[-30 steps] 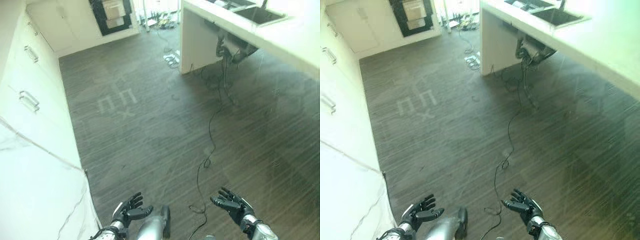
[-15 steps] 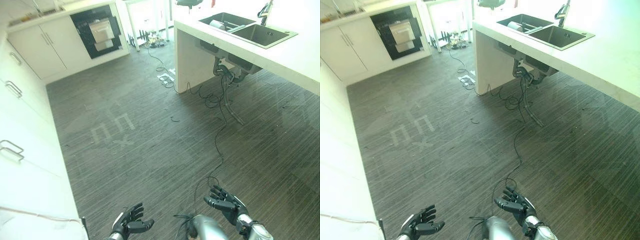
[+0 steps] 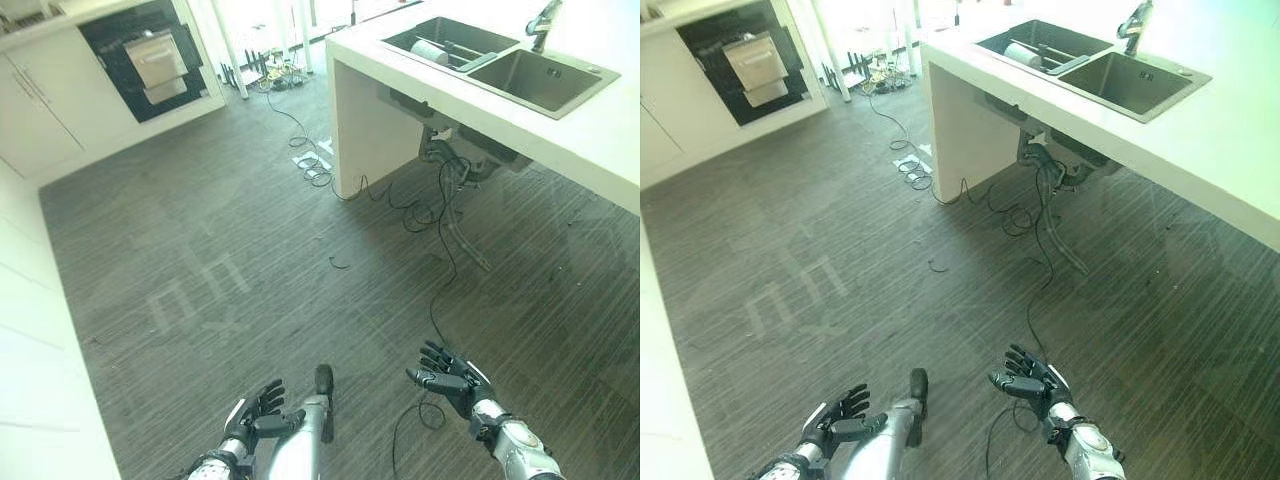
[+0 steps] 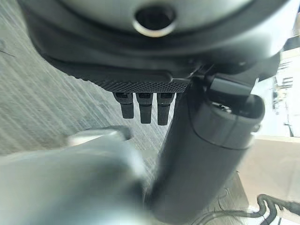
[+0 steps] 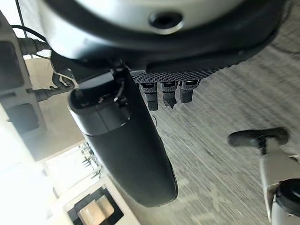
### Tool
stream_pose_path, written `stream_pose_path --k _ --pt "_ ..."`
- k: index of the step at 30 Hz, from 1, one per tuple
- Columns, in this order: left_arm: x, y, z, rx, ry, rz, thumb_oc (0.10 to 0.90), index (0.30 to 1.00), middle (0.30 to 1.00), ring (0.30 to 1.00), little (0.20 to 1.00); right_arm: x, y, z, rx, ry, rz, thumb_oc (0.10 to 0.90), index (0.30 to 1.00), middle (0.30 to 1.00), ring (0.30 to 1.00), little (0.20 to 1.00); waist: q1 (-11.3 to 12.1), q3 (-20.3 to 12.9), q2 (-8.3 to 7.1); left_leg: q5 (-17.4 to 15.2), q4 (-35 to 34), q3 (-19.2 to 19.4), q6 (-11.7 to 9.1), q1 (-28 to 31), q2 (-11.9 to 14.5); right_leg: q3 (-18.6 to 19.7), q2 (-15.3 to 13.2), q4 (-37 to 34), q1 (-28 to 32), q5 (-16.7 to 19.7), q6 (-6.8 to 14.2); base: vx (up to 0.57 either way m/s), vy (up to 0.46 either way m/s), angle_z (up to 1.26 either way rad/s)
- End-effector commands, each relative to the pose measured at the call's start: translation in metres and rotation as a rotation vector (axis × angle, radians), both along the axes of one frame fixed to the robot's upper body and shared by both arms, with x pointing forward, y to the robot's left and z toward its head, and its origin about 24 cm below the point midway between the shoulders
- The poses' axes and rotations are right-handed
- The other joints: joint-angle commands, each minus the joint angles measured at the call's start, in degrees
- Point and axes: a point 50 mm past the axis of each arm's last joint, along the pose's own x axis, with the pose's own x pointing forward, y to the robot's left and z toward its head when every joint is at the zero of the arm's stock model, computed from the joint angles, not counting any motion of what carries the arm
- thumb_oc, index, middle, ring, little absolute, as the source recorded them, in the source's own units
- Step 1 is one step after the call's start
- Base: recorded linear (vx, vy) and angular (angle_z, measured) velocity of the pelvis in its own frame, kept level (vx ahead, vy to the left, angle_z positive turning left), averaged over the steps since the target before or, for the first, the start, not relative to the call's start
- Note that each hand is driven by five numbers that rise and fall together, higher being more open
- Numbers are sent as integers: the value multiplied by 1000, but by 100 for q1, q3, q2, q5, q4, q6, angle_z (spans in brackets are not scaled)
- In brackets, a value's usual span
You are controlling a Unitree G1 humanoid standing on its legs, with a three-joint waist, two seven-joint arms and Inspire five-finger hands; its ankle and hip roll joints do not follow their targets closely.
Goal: Place the dishes in the dishwasher.
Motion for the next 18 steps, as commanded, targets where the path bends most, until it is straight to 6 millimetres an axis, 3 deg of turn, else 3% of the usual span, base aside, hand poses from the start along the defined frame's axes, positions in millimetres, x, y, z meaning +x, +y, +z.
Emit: stream_pose_path --k 1,2,4,5,6,7,8,9,10,11,13,14,16,17,18 --pt "37 21 28 85 -175 -9 800 900 900 900 900 36 0 35 52 -221 -47 800 900 900 900 900 91 -184 24 -91 -90 -150 -122 607 -71 -258 -146 401 -734 511 601 442 314 -67" --pt "43 21 30 99 -174 -38 800 900 900 900 900 33 -1 32 61 -215 -64 800 900 900 900 900 -10 -258 44 -264 -90 -76 51 818 -154 -407 -209 530 -552 1228 746 432 356 -43" --pt "47 21 31 148 -167 -63 800 900 900 900 900 28 2 29 57 -214 -67 800 900 900 900 900 -86 -272 118 -447 -90 -244 334 1086 -413 -341 -329 2001 -1074 2138 960 388 370 28" --pt "47 23 31 165 -160 -60 800 900 900 900 900 26 3 28 55 -210 -65 800 900 900 900 900 -120 -261 188 -532 -90 -255 407 1222 -439 -393 -375 2641 -1438 2384 963 500 434 53" --pt "45 33 32 209 -149 -42 800 900 900 900 900 25 10 23 58 -184 -15 800 900 900 900 900 -325 -135 376 -854 -90 -336 523 1741 -434 -665 -328 3501 -2643 2166 723 490 332 15" --pt "45 34 33 205 -157 -27 800 900 900 900 900 25 13 23 51 -184 6 800 900 900 900 900 -425 -97 367 -934 -90 -346 518 1859 -468 -801 -146 3070 -2893 1995 694 679 192 -26" --pt "46 39 36 194 -169 -6 800 900 900 900 900 24 11 24 50 -185 11 800 900 900 900 900 -612 -34 310 -1060 -90 -502 450 2010 -551 -859 103 1802 -3084 2003 704 597 -106 -32" --pt "48 42 38 187 -168 4 800 900 900 900 900 22 6 24 57 -180 0 800 900 900 900 900 -680 -20 189 -1127 -90 -567 383 2110 -647 -1002 -23 526 -3198 2146 729 589 -127 98" --pt "48 43 38 186 -165 5 800 900 900 900 900 22 5 24 60 -178 -2 800 900 900 900 900 -710 45 171 -1168 -90 -594 353 2215 -654 -1068 -76 401 -3201 2111 741 530 -121 136" --pt "46 42 36 184 -160 1 800 900 900 900 900 21 2 24 57 -175 -1 800 900 900 900 900 -745 93 83 -1276 -90 -641 283 2388 -743 -1119 -401 401 -3759 2047 845 404 -81 109" --pt "44 40 33 187 -151 -7 800 900 900 900 900 19 1 22 55 -170 8 800 900 900 900 900 -758 90 111 -1393 -90 -671 248 2494 -720 -1169 -487 401 -3973 2102 878 435 -101 -26" --pt "42 37 29 197 -138 -12 800 900 900 900 900 18 1 20 60 -157 12 800 900 900 900 900 -751 32 82 -1622 -90 -639 232 2675 -694 -1048 -432 401 -3818 1967 788 495 -149 -19" --pt "39 32 25 190 -123 -15 800 900 900 900 900 18 0 18 65 -143 6 800 900 900 900 900 -762 -85 54 -1742 -90 -716 198 2853 -717 -830 -298 401 -3648 1937 688 503 -141 -7" --pt "38 31 24 184 -117 -13 800 900 900 900 900 18 -1 18 60 -143 10 800 900 900 900 900 -766 -128 59 -1730 -90 -708 152 2990 -672 -762 -245 401 -3543 1874 612 446 -92 15" --pt "37 30 23 174 -114 -12 800 900 900 900 900 19 -1 19 49 -142 17 800 900 900 900 900 -760 -185 38 -1418 -90 -642 44 3091 -626 -714 -229 401 -3446 1748 532 425 -86 27"
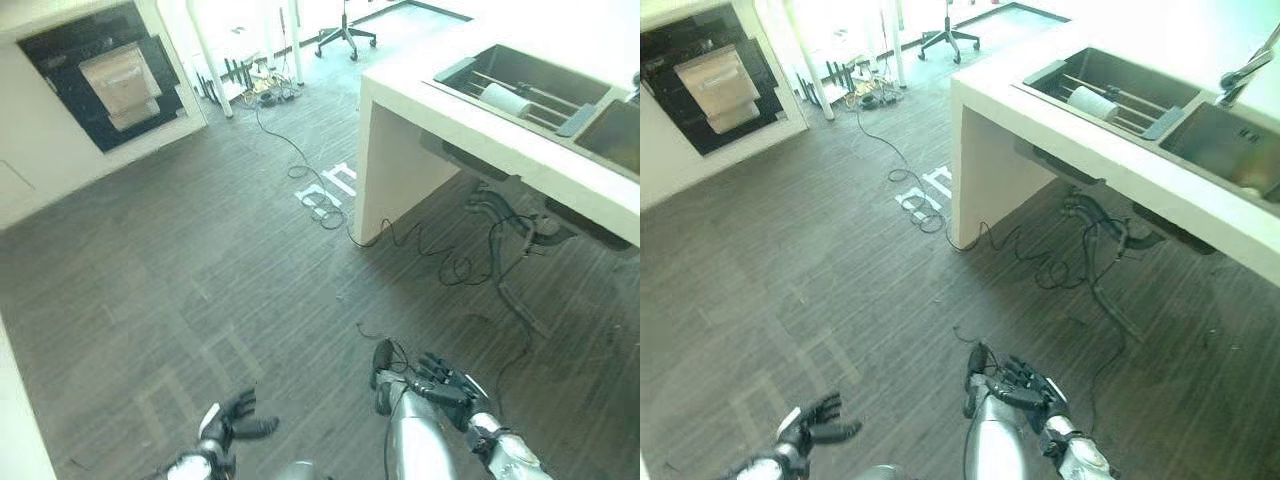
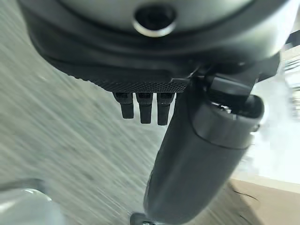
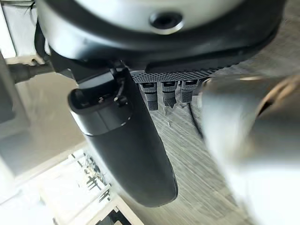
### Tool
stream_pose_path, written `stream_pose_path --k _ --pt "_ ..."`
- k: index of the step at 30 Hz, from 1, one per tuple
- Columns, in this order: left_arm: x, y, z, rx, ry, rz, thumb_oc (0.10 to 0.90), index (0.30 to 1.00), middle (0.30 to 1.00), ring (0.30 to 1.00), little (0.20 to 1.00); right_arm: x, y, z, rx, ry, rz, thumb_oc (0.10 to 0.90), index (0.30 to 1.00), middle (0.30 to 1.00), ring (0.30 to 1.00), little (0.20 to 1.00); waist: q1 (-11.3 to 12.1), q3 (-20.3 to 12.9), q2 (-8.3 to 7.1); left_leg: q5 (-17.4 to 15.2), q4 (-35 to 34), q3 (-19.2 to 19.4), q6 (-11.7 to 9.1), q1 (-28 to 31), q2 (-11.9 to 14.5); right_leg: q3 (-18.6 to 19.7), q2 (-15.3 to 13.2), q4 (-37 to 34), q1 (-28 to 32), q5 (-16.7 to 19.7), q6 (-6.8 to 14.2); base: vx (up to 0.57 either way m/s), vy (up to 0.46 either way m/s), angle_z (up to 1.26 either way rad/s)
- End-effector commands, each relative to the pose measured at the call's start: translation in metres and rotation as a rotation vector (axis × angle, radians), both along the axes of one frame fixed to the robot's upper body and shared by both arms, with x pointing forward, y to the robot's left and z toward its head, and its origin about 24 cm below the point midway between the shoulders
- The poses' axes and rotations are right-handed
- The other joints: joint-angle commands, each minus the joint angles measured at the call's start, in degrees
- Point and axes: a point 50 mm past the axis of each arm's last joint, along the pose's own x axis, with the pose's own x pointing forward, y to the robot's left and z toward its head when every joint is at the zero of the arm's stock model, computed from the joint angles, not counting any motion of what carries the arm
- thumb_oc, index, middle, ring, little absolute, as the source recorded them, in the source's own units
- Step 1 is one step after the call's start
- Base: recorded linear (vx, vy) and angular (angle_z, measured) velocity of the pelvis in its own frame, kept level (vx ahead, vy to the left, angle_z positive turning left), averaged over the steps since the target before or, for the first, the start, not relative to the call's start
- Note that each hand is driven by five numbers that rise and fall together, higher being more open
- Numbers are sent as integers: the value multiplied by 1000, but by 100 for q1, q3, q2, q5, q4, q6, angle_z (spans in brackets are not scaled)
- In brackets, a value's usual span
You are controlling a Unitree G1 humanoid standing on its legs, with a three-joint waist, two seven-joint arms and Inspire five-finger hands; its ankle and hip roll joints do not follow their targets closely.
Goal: Place the dishes in the dishwasher.
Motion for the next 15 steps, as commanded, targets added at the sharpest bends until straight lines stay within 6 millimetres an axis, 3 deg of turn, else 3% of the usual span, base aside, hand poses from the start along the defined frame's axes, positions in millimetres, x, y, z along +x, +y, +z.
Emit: stream_pose_path --k 1,2,5,6,8,9,10,11,12,15 --pt "61 6 35 36 -282 -71 800 900 900 900 900 41 1 30 -9 -203 62 800 900 900 900 900 111 -248 -209 941 13 -111 36 -552 -66 446 -6 -768 1078 -22 597 423 -102 44" --pt "60 5 34 37 -277 -73 800 900 900 900 900 43 -1 32 -20 -210 76 800 900 900 900 900 198 -253 -288 1650 13 -63 -115 -440 -46 545 -26 -768 1255 -173 534 364 -106 21" --pt "58 7 34 46 -275 -43 800 900 900 900 900 46 -5 38 -57 -229 114 800 900 900 900 900 338 -224 -414 2254 1895 80 -322 -1455 -92 620 -40 -768 1619 -394 350 296 -112 -52" --pt "59 7 34 46 -271 -40 800 900 900 900 900 48 -6 40 -63 -233 116 800 900 900 900 900 381 -198 -429 2275 2245 115 -302 -1840 -112 649 -23 -768 1733 -454 310 269 -84 -42" --pt "59 8 34 47 -268 -45 800 900 900 900 900 51 -6 43 -56 -249 117 800 900 900 900 900 490 -140 -435 2176 1933 92 -182 -2196 -85 784 80 -768 1955 -602 282 307 8 -57" --pt "57 11 34 52 -260 -47 800 900 900 900 900 55 -3 45 -52 -260 131 800 900 900 900 900 552 -131 -448 1957 636 79 -30 -1971 8 946 171 -768 2051 -753 326 380 125 -65" --pt "54 12 32 51 -253 -37 800 900 900 900 900 56 -2 45 -52 -257 137 800 900 900 900 900 584 -135 -405 1827 13 -63 -10 -1904 -4 1030 244 -768 2078 -810 361 344 166 -90" --pt "52 12 31 49 -247 -31 800 900 900 900 900 56 -1 45 -52 -254 141 800 900 900 900 900 597 -135 -325 1613 13 -237 -19 -2078 15 1070 337 -768 2083 -832 377 293 200 -112" --pt "46 10 28 45 -232 -31 800 900 900 900 900 57 3 43 -51 -237 141 800 900 900 900 900 684 -148 -203 1359 13 -714 -91 -2392 -62 1267 492 -768 2120 -901 421 241 173 -125" --pt "42 6 26 26 -227 -36 800 900 900 900 900 56 5 41 -55 -228 137 800 900 900 900 900 814 -83 -95 1693 13 -724 -256 -2868 -99 1454 602 -768 2319 -1027 452 199 147 -96"
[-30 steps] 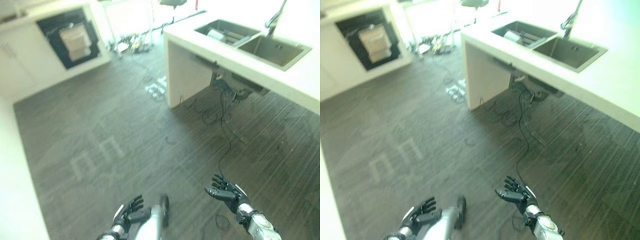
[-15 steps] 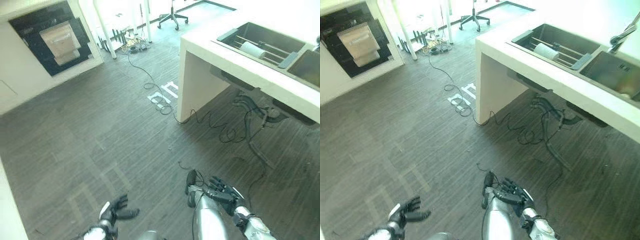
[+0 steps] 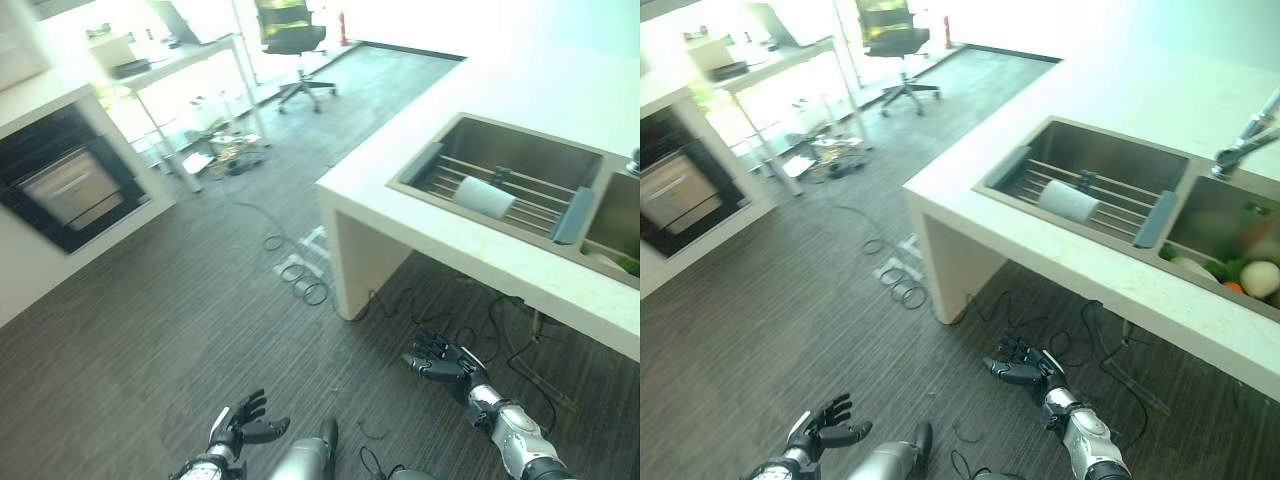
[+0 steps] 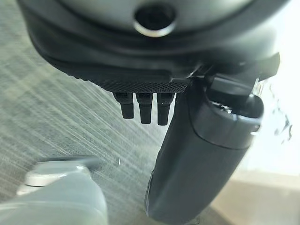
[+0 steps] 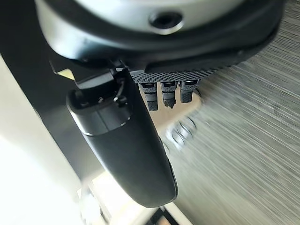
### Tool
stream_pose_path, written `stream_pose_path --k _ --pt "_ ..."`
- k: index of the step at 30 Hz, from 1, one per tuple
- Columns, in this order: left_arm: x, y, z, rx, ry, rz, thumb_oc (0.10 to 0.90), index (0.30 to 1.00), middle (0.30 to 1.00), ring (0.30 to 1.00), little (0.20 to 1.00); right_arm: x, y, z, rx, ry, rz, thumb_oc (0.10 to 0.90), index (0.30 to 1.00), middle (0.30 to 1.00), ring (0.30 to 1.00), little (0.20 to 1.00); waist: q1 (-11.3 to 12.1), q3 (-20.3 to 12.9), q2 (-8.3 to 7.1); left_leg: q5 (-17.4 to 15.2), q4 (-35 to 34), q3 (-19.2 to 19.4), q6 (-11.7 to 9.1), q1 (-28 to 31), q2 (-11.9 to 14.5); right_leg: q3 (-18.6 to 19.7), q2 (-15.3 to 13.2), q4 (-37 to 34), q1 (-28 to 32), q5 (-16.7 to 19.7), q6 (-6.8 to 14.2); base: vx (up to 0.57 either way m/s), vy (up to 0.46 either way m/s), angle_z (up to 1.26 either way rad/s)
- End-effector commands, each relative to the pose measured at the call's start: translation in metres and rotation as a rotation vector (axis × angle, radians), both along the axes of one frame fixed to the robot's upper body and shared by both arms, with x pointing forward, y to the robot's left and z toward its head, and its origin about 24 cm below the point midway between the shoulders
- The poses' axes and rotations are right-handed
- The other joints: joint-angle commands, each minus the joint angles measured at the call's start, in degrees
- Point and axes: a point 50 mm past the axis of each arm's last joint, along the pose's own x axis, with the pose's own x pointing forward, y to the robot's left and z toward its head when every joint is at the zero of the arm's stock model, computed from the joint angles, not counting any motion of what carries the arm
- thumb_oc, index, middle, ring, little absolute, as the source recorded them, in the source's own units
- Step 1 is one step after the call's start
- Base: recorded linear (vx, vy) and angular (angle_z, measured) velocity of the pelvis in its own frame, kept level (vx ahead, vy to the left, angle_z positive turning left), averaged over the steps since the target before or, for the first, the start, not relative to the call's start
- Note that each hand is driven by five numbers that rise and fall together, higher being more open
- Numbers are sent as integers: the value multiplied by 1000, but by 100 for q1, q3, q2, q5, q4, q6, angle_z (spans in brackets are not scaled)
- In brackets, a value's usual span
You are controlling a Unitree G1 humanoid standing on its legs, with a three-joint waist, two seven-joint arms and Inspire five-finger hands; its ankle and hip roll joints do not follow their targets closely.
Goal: Place the dishes in the dishwasher.
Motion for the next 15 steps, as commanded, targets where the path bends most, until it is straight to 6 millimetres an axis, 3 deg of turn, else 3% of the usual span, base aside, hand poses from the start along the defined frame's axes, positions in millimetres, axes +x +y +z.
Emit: stream_pose_path --k 1,3,4,7,9,15 --pt "16 3 14 18 -115 -39 800 900 900 900 900 7 -1 17 -23 -123 31 800 900 900 900 900 261 -8 186 -463 951 589 -338 -26 109 52 -81 401 -723 -283 477 97 171 -131" --pt "16 6 15 14 -120 -36 800 900 900 900 900 6 -2 16 -31 -122 21 800 900 900 900 900 226 -61 217 -497 951 719 -247 -85 143 9 -87 401 -733 -321 497 96 188 -137" --pt "13 6 13 25 -110 -38 800 900 900 900 900 3 -4 13 -21 -100 -3 800 900 900 900 900 195 -110 244 -602 951 555 -158 35 66 18 -94 401 -704 -291 519 144 180 -69" --pt "21 15 16 62 -114 -27 800 900 900 900 900 -14 -3 -7 -110 58 138 800 900 900 900 900 52 -254 219 -1009 951 504 27 480 -24 -68 -166 401 -800 -216 554 160 159 -4" --pt "24 16 17 78 -109 -52 800 900 900 900 900 -18 -6 -13 -153 94 143 800 900 900 900 900 79 -275 200 -1086 951 496 73 571 -29 -141 -222 401 -829 -178 578 76 39 -6" --pt "26 20 15 106 -77 -33 800 900 900 900 900 -41 -20 -33 -108 238 -2 800 900 900 900 900 23 -342 154 -1319 951 656 250 798 -5 -233 -269 401 -850 10 618 89 41 -17"
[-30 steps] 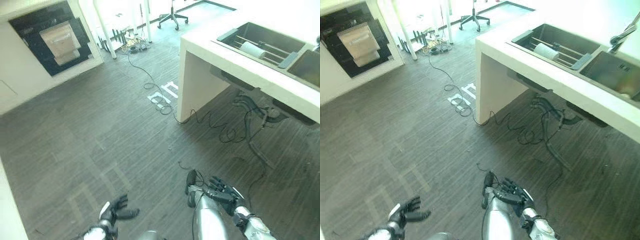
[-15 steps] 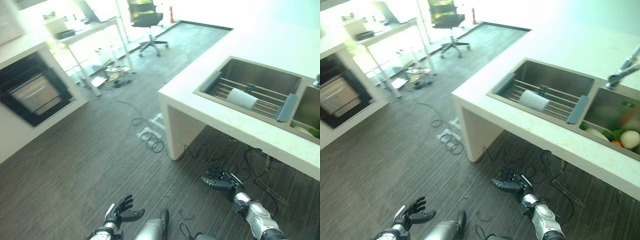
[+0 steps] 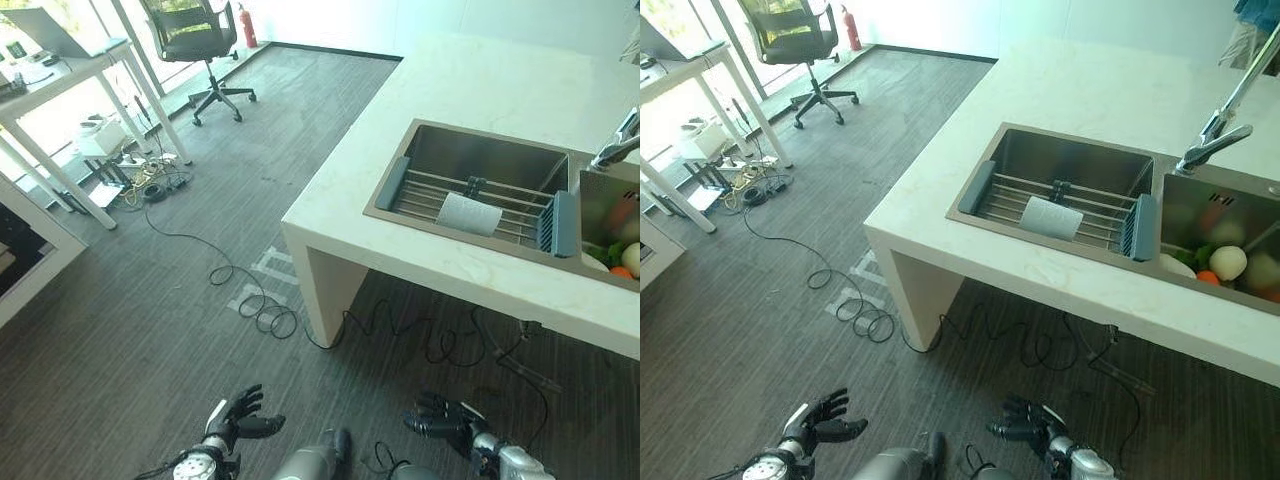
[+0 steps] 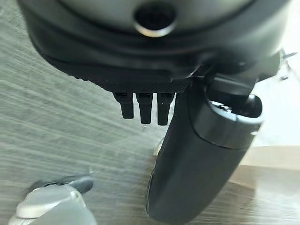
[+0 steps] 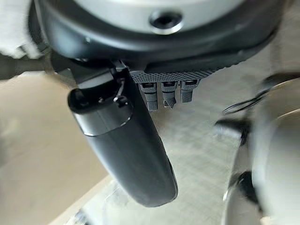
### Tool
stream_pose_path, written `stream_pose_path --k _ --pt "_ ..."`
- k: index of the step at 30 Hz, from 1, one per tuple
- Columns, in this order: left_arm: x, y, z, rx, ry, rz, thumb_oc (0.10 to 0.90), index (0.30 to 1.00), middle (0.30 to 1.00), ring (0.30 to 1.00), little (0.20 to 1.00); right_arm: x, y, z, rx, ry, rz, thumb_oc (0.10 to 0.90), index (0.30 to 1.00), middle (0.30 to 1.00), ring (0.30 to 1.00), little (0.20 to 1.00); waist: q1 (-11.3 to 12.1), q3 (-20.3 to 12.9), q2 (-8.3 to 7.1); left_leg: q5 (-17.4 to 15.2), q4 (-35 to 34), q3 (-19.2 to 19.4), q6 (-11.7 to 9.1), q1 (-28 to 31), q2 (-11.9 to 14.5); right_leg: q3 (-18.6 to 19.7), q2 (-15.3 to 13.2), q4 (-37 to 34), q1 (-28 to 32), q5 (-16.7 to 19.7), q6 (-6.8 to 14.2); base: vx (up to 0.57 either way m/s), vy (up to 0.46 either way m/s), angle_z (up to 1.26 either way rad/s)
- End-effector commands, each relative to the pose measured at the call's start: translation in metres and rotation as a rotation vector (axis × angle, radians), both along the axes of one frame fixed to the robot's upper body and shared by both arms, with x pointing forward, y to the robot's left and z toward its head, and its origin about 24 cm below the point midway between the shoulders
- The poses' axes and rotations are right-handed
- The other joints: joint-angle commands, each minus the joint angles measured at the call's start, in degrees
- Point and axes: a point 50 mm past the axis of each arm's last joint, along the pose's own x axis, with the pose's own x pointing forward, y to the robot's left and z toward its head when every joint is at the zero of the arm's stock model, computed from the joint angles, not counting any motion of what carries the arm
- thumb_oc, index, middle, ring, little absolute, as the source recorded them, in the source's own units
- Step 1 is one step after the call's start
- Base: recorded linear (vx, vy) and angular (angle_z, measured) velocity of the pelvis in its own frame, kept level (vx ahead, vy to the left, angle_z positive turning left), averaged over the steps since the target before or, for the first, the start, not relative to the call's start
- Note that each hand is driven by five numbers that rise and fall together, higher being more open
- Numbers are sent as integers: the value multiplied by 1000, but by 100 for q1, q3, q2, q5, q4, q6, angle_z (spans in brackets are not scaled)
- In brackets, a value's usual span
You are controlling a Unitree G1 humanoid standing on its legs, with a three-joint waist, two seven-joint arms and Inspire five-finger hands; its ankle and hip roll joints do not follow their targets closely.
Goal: Place the dishes in the dishwasher.
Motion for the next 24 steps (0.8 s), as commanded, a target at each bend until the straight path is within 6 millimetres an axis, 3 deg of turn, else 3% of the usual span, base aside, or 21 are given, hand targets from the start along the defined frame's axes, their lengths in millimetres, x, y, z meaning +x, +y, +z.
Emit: stream_pose_path --k 1,3,5,8,11,14,17,20,22,24 --pt "15 7 12 28 -104 45 800 900 900 900 900 20 -18 16 -37 -118 -41 800 900 900 900 900 57 -232 378 -1238 388 -24 -226 188 166 -163 104 -641 -89 840 396 99 34 -50" --pt "12 10 11 30 -96 69 800 900 900 900 900 18 -18 14 -46 -103 -39 800 900 900 900 900 102 -230 392 -1277 388 91 -197 221 222 -452 26 -641 -68 1016 445 86 15 -54" --pt "1 18 9 40 -79 139 800 900 900 900 900 21 -17 14 -68 -102 -7 800 900 900 900 900 314 -165 449 -1367 388 380 -140 301 437 -1237 -383 -602 -116 1497 657 66 -57 -69" --pt "-2 23 8 47 -66 152 800 900 900 900 900 23 -18 16 -71 -114 -11 800 900 900 900 900 343 -124 454 -1410 388 428 -150 352 512 -1227 -575 -641 -241 1567 702 52 -208 -159" --pt "-12 31 6 60 -28 192 800 900 900 900 900 22 -20 16 -104 -118 -4 800 900 900 900 900 348 -116 235 -1565 388 401 -361 515 612 -702 -1372 -641 -898 1501 941 140 -409 -26" --pt "-19 35 5 51 -18 232 800 900 900 900 900 23 -19 16 -230 -117 136 800 900 900 900 900 380 -156 157 -1671 388 448 -503 632 795 -671 -1593 -641 -1171 1633 1056 196 -436 -7" --pt "-24 36 3 19 -13 310 800 900 900 900 900 19 -21 13 -273 -57 202 800 900 900 900 900 482 -252 73 -1579 388 513 -680 580 1064 -932 -1434 -641 -950 1267 1037 220 -448 4" --pt "-16 31 5 -9 -47 335 800 900 900 900 900 17 -27 13 -287 -29 172 800 900 900 900 900 475 -227 24 -1361 388 420 -795 512 1303 -944 -1136 -641 -777 987 769 163 -382 -5" --pt "-11 28 5 -14 -63 336 800 900 900 900 900 15 -32 13 -300 -11 131 800 900 900 900 900 508 -124 -98 -1041 388 502 -846 467 1361 -935 -1057 -641 -662 894 617 117 -376 3" --pt "-7 24 6 -41 -82 333 800 900 900 900 900 7 -40 12 -299 4 73 800 900 900 900 900 559 24 -187 -571 464 486 -828 356 1238 -866 -980 -641 -557 810 446 105 -312 5"
